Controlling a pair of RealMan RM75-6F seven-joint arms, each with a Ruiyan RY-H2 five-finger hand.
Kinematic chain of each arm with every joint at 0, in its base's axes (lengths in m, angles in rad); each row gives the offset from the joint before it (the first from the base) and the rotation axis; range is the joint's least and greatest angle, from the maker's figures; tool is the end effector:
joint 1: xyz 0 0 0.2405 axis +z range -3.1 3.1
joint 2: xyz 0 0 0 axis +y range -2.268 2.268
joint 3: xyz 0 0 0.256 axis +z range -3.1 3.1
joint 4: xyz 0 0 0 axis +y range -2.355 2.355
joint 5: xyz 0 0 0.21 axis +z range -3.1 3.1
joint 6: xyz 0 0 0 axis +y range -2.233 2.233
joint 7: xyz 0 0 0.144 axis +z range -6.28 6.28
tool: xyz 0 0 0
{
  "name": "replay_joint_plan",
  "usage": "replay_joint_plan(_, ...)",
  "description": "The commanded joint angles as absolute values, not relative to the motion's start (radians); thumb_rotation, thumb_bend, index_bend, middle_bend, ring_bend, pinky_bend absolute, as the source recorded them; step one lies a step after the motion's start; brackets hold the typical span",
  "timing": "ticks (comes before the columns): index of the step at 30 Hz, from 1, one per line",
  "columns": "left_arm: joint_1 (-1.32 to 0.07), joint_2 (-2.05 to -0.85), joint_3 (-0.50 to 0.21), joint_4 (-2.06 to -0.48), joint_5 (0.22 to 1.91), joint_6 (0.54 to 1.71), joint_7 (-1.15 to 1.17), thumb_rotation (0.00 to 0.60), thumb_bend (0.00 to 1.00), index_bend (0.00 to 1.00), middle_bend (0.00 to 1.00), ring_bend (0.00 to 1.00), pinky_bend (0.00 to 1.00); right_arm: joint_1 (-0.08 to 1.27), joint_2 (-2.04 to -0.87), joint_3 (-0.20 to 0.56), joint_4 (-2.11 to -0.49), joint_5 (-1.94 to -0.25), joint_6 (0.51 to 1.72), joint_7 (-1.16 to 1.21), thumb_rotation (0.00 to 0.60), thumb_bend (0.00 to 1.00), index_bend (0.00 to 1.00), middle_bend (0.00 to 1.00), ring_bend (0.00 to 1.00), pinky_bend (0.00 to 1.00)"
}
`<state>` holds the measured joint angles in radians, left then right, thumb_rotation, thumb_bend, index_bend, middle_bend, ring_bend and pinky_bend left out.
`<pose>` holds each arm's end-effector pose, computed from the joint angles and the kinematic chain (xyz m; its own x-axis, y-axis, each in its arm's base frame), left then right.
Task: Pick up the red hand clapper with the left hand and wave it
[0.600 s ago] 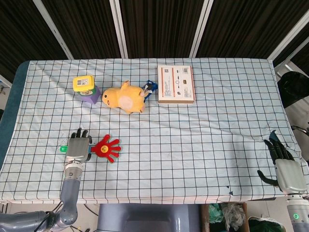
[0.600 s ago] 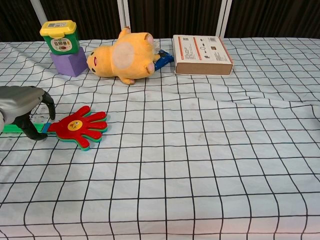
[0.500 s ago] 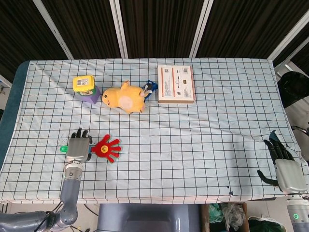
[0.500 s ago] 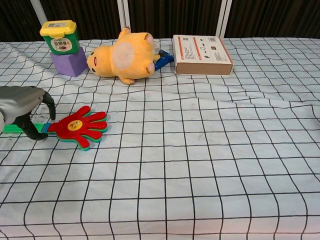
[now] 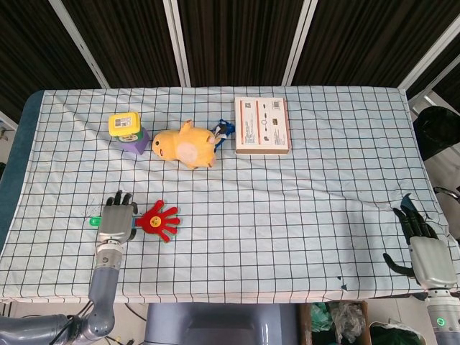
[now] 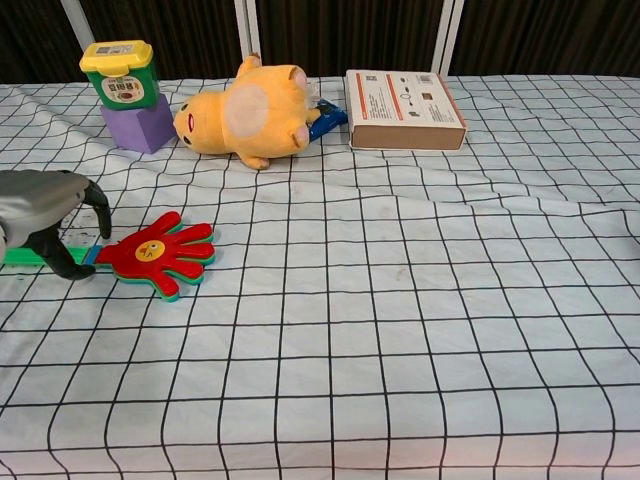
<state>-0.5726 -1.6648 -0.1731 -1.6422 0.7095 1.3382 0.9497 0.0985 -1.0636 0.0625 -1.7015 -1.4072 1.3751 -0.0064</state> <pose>-0.1982 0.2860 -0.0215 0.5880 0.3245 0.7409 0.7771 0.0275 -0.6287 -0.3115 -0.1855 0.1600 0.3533 -0.0977 0.9304 -0.9308 0.0624 0.3600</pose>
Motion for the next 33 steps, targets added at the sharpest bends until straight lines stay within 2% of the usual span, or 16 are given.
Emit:
replay_joint_plan(1,-0.574,-1.663,-0.173,-1.644,0.705,1.339,0.95,0.6,0.27,0.41,0.14,0.03,0.16,0.099,-1.064,0.062,-1.701,-1.407,1.374,-0.007,0.6,0.23,0.0,0.0,0.0,0.15)
replay_joint_plan(33,-0.597,-1.675,-0.164,-1.622,0.674,1.336,0.947,0.6,0.27,0.41,0.14,0.03,0.16,0.098,-1.064,0.062,-1.703,-1.406,1.374,-0.008,0.6,0.23,0.0,0.0,0.0,0.15)
